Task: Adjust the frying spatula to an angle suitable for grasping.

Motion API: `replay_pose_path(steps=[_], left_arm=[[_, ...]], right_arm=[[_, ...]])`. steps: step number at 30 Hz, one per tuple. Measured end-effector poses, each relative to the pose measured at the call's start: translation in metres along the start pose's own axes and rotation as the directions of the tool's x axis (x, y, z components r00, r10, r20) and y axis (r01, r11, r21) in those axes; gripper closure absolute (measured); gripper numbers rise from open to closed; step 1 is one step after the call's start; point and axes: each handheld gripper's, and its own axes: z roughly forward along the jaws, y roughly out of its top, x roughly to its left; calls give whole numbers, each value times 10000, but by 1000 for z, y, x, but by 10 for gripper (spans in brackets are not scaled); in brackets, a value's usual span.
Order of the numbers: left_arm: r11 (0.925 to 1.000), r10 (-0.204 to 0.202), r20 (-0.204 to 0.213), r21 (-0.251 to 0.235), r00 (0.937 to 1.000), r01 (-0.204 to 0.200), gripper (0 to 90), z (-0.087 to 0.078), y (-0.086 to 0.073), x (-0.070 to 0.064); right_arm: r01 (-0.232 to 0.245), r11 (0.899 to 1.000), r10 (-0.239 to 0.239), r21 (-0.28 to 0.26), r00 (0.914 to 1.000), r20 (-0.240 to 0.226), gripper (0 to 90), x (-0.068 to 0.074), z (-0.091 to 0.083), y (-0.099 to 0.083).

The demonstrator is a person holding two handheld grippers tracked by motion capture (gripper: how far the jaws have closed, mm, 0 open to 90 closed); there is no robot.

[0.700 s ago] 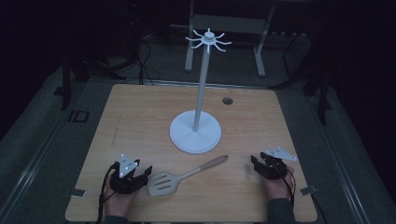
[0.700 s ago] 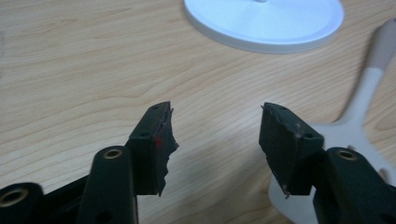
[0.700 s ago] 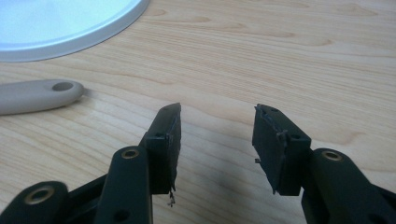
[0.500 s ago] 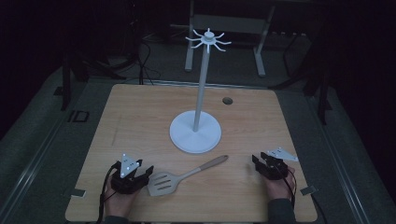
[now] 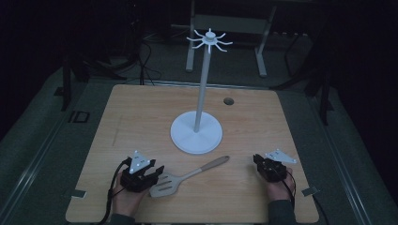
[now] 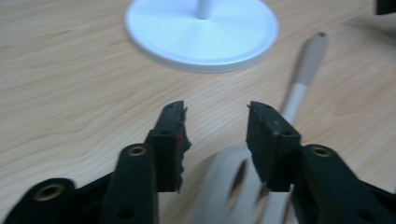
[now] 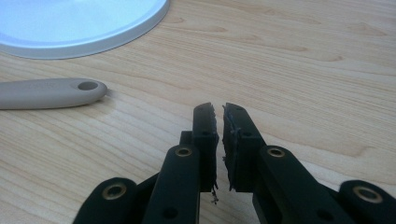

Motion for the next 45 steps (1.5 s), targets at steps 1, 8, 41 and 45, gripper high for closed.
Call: replay_pose_path(steps=[1, 8, 41, 45], left_arm=[[9999, 118, 86, 67, 9999, -118, 632, 3, 4, -3], [9943, 776, 865, 659, 9932, -834, 677, 23, 26, -17], [9201, 2185, 2153, 2794, 9518, -2744, 728, 109, 70, -69], [9127, 2143, 2195, 3021, 9518, -2751, 728, 115, 70, -70]], right_arm=[[47, 10000, -47, 11, 10000, 44, 833, 0, 0, 0], [21, 10000, -21, -41, 9999, 123, 821, -2, -1, 0], [-345, 9985, 361, -418, 9986, 374, 677, -14, -8, 0], [-398, 9983, 414, -422, 9984, 386, 675, -16, -8, 0]])
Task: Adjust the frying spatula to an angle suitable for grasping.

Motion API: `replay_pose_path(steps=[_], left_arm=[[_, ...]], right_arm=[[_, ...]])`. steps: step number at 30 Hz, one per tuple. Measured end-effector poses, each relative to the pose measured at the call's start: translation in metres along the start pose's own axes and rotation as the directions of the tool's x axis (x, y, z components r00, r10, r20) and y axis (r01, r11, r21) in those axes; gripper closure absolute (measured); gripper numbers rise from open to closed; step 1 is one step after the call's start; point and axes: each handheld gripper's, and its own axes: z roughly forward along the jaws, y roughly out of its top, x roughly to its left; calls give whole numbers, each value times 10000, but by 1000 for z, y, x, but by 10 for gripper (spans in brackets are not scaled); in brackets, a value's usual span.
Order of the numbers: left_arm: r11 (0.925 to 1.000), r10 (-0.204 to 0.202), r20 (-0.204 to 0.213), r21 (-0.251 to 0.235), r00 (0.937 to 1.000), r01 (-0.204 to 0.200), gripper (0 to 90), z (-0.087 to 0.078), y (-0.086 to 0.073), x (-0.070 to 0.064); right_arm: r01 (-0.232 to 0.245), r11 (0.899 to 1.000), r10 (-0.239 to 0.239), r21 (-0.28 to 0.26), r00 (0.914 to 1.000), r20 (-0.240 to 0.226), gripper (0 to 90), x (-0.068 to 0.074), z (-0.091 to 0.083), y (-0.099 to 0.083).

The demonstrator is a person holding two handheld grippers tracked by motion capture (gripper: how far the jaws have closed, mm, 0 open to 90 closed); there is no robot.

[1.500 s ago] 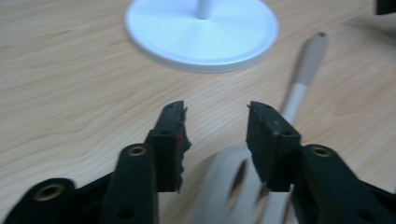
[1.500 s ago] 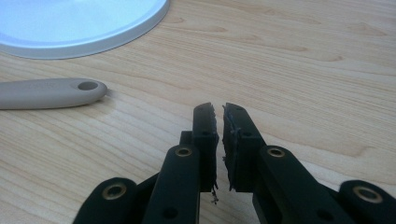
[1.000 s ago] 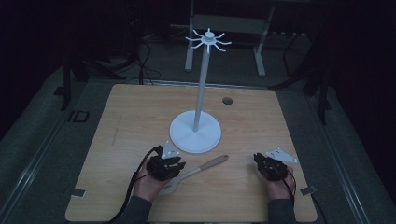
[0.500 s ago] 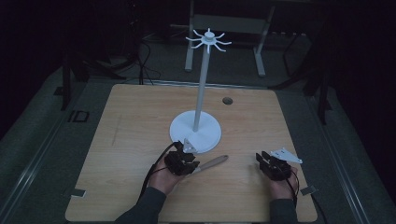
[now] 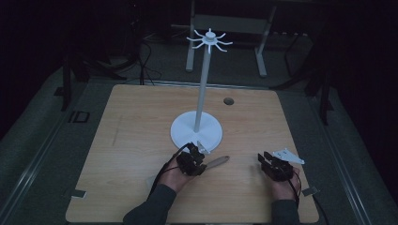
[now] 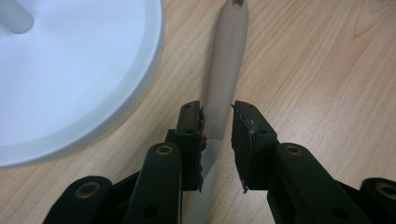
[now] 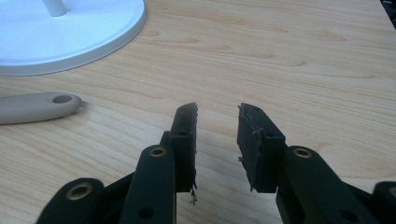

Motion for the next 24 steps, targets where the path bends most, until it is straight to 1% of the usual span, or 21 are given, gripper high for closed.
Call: replay_pose_path(steps=[5, 8, 11, 12, 14, 17, 19, 22, 23, 24], left_arm=[[9992, 8, 20, 396, 10000, -9, 727, 9, 1, 0], [9976, 30, 107, 693, 9999, -38, 713, 15, 2, 2], [9956, 79, 99, 937, 9999, -88, 713, 19, 3, 3], [9949, 60, 81, 1003, 9999, -68, 713, 19, 3, 3], [9932, 147, 107, 1158, 9998, -158, 713, 20, 5, 4], [9911, 115, 275, 1323, 9996, -150, 706, 22, 7, 6], [9887, 99, 409, 1494, 9991, -160, 705, 22, 9, 8], [9856, 138, 448, 1677, 9989, -211, 706, 23, 12, 8], [9843, 87, 462, 1760, 9989, -167, 706, 23, 13, 8], [9826, 133, 491, 1845, 9987, -222, 706, 23, 14, 8]], right_arm=[[9, 10000, -9, 1, 10000, -16, 670, 0, 0, 0], [-18, 10000, 18, -6, 10000, -28, 668, 0, 0, 0], [-34, 10000, 34, -19, 10000, -19, 666, -1, 0, 0], [-47, 10000, 47, -10, 10000, -14, 665, -1, 0, 0], [-51, 10000, 51, 4, 10000, -13, 664, -1, 0, 0], [-36, 10000, 36, 4, 10000, -29, 662, -1, 0, 0], [-24, 10000, 24, 42, 10000, -51, 660, -1, 0, 0], [-28, 10000, 28, 40, 10000, -53, 660, 0, 0, 0], [-30, 10000, 30, 54, 10000, -44, 660, 0, 0, 0], [-18, 10000, 19, 58, 10000, -49, 659, -1, 1, 0]])
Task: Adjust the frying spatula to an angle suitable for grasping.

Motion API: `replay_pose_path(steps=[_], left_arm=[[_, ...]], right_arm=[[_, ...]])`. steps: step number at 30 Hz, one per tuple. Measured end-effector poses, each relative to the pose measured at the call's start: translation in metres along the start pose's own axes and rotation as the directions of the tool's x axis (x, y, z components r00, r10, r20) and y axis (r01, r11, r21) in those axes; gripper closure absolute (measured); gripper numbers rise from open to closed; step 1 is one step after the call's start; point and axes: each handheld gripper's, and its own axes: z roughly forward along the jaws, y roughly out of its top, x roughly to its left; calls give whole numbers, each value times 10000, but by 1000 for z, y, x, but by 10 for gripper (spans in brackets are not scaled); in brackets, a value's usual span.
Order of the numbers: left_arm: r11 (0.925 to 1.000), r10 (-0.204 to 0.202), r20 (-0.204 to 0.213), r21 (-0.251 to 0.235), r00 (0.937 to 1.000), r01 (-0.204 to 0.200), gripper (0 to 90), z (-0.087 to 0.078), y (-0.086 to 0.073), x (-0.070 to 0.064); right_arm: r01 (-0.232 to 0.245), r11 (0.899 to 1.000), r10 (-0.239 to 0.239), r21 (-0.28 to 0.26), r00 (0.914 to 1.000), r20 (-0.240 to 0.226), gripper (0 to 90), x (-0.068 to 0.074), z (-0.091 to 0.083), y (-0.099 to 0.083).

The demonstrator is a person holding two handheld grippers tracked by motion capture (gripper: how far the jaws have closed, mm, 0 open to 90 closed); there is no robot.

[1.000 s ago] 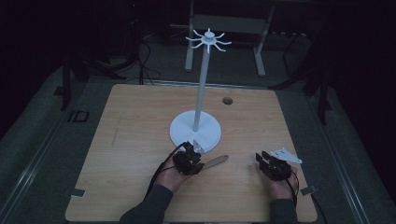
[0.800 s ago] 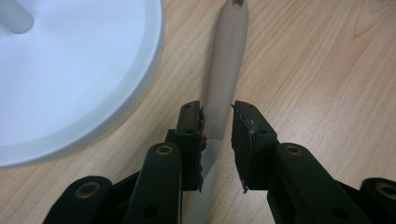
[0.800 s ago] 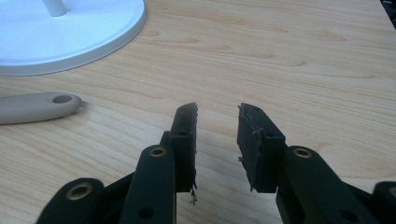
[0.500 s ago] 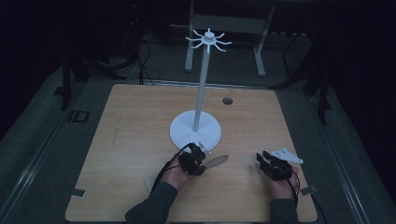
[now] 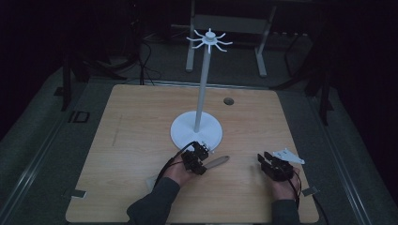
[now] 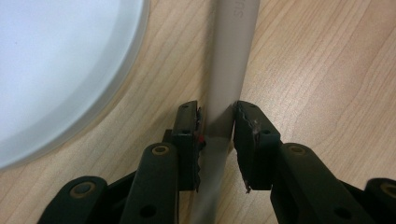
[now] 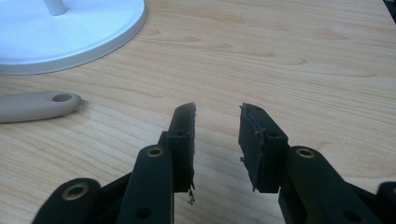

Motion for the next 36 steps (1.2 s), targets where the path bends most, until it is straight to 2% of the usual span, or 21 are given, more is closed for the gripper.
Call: replay_pose_path(steps=[5, 9, 15, 17, 27, 32, 36], left_arm=[[9995, -95, 233, 291, 9997, 89, 707, 1, 4, 3], [9985, -39, 264, 548, 9996, 25, 721, 1, 7, 2], [9951, 206, 224, 967, 9995, -226, 724, 2, 13, 1], [9936, 249, 366, 1096, 9990, -288, 724, 3, 16, 3], [9836, 465, 251, 1735, 9986, -502, 722, 7, 23, 1], [9733, 394, 299, 2250, 9988, -451, 720, 9, 31, 1], [9701, 444, 175, 2380, 9989, -473, 724, 9, 33, -1]], right_arm=[[30, 9999, -30, 99, 10000, -57, 648, 1, 1, 0], [68, 9999, -67, 103, 10000, -68, 648, 1, 2, 0], [50, 9999, -49, 115, 10000, -53, 647, 1, 2, -1], [64, 9999, -63, 158, 10000, -60, 642, 1, 2, -1], [56, 9998, -55, 195, 10000, -54, 642, 1, 2, -1], [62, 9996, -61, 277, 10000, -62, 642, 2, 4, -1], [74, 9995, -72, 312, 9999, -78, 643, 2, 4, -1]])
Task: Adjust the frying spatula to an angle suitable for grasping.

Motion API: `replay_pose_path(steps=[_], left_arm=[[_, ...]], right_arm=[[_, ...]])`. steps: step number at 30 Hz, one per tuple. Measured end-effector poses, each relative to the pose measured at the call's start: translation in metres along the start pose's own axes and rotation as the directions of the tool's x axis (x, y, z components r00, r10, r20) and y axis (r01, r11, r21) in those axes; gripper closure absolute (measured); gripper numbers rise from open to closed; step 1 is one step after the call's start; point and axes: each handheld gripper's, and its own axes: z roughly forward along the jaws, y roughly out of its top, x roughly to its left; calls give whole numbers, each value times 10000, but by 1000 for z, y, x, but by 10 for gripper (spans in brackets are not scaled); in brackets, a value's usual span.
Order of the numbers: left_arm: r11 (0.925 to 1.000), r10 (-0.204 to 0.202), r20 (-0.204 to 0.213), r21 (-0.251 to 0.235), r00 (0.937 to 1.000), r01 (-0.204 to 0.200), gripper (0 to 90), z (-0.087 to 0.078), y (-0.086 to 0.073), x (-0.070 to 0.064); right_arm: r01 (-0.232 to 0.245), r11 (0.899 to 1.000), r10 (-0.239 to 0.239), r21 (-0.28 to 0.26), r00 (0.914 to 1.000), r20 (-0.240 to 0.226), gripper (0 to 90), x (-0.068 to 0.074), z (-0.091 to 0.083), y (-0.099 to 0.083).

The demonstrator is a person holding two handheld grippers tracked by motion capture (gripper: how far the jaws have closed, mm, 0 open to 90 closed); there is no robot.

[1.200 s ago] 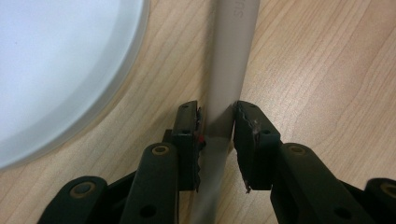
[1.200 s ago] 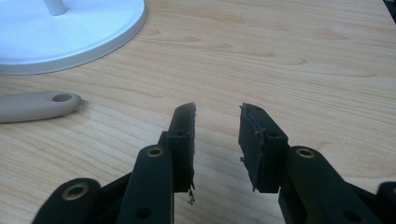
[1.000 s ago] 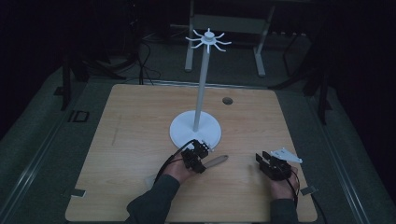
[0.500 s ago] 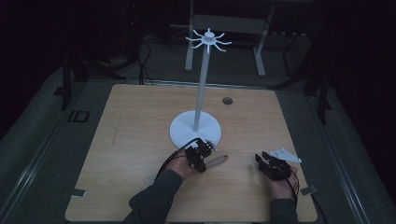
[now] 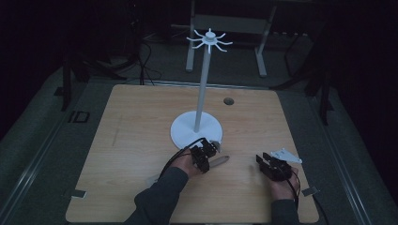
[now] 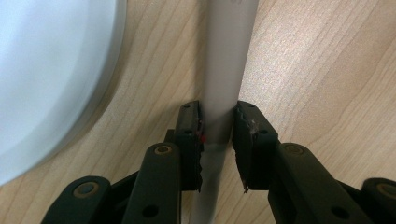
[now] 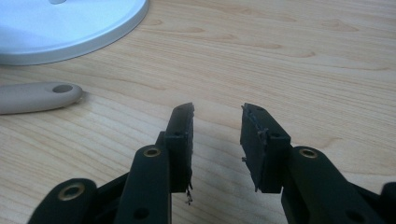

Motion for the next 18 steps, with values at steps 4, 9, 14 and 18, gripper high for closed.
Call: replay_pose_path(steps=[4, 9, 14, 18], left_arm=[[9993, 358, -323, -118, 9988, -362, 737, 0, -1, -4], [9979, 284, -647, -560, 9975, -321, 744, 0, -6, -6], [9966, 163, -827, -791, 9964, -228, 745, 0, -9, -7], [9917, -18, -971, -1280, 9953, -107, 746, -7, -13, -9]], right_arm=[[48, 10000, -48, 15, 10000, -24, 642, 1, 1, 0], [3, 10000, -3, -25, 10000, 21, 643, 0, 0, 0], [-37, 10000, 38, -58, 10000, 51, 643, -1, 0, 0], [-74, 9999, 74, -81, 10000, 58, 643, -1, 0, 0]])
